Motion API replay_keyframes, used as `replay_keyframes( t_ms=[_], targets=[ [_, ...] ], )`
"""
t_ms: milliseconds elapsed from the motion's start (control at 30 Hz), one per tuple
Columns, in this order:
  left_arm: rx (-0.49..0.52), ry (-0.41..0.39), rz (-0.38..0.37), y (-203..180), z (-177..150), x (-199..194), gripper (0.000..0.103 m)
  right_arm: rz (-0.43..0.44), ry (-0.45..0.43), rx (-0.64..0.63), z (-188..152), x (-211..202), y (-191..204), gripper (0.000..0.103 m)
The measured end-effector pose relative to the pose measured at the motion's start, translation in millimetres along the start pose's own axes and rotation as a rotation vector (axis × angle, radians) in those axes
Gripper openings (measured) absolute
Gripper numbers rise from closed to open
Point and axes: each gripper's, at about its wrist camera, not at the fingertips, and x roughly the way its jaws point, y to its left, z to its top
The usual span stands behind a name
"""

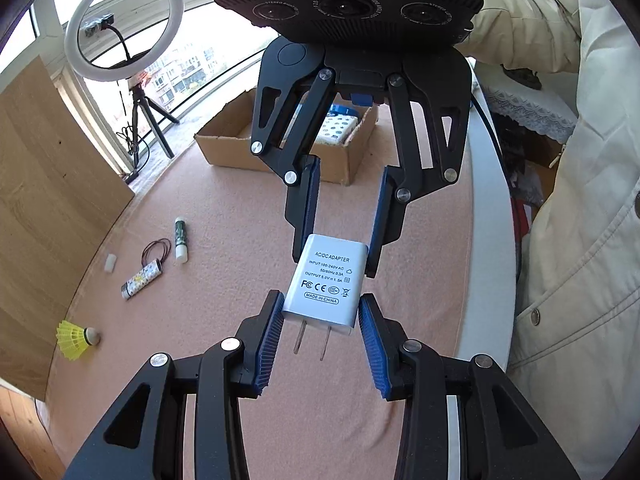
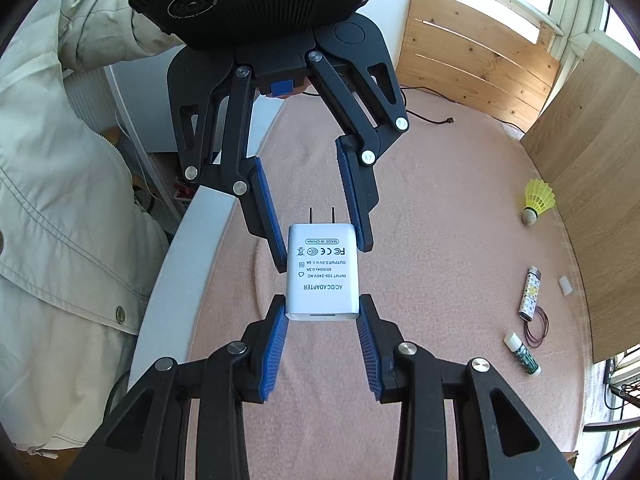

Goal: Organize objects
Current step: 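Carry the charger with both tools over the box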

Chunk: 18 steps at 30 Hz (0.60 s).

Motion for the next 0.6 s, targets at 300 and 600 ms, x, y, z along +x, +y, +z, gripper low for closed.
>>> replay_keyframes(
  t_ms=[300,600],
  targets=[
    [0.082,-0.006,-0.003,-8.5,79.8,26.9,0.042,-0.074,-0.023,0.043,-57.4,-61.9,7.3,0.031],
    [0.163,-0.032,-0.051,-18.4,152.3,68.9,0.042,-0.139,0.003,0.118,-115.8,-103.3,3.4,0.031]
  ],
)
